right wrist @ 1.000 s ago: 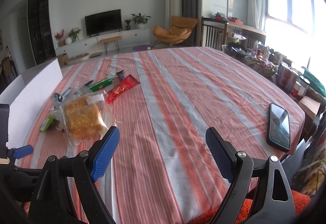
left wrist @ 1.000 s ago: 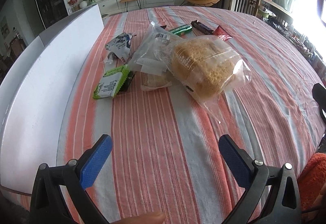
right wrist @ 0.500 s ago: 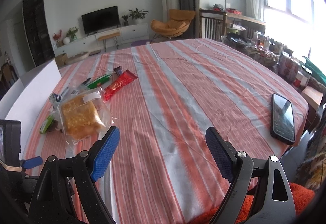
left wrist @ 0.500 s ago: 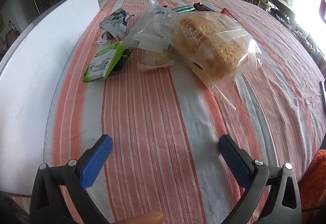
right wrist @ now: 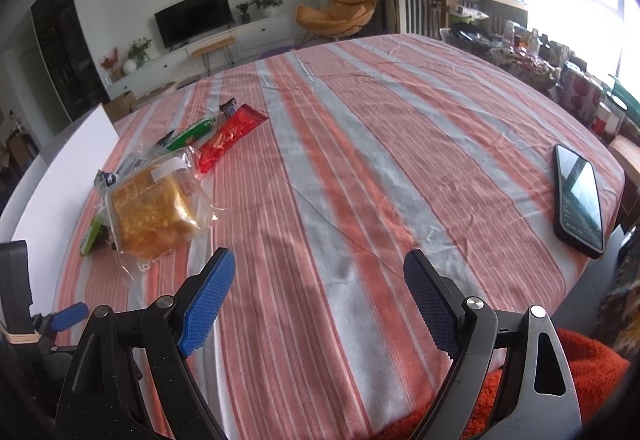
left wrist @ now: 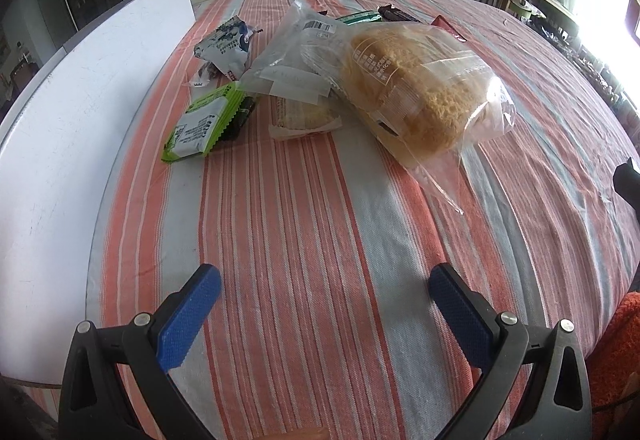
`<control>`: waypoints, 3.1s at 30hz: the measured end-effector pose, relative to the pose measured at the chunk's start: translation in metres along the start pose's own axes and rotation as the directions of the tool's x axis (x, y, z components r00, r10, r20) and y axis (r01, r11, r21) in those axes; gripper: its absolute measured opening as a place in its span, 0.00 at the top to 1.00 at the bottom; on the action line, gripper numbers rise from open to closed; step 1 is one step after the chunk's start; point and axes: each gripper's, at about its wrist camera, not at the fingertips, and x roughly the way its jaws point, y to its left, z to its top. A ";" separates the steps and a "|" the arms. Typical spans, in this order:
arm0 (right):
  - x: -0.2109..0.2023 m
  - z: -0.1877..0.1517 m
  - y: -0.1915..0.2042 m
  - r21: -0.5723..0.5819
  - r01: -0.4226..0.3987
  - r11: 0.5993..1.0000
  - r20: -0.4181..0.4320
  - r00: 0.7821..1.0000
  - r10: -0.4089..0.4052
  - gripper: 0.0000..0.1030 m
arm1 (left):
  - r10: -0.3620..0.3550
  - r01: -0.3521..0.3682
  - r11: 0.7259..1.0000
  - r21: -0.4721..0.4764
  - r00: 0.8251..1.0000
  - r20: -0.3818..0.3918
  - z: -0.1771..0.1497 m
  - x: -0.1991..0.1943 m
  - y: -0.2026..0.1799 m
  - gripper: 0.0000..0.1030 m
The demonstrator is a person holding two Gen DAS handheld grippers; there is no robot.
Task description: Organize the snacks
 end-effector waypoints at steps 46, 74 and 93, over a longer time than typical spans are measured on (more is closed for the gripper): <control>0.026 0.024 -0.022 0.009 -0.031 0.999 -0.064 0.997 0.031 0.14 | -0.108 0.135 0.988 -0.078 0.954 0.278 0.049 -0.098 0.067 0.00; 0.137 0.053 0.115 -0.319 -0.312 0.895 -0.290 0.931 0.221 0.10 | -0.056 0.084 0.992 -0.096 0.963 0.264 0.039 -0.096 0.088 0.00; 0.093 0.049 -0.034 0.259 -0.151 0.954 -0.067 0.982 0.174 0.10 | -0.179 0.187 0.981 -0.040 0.971 0.157 0.078 -0.077 0.103 0.00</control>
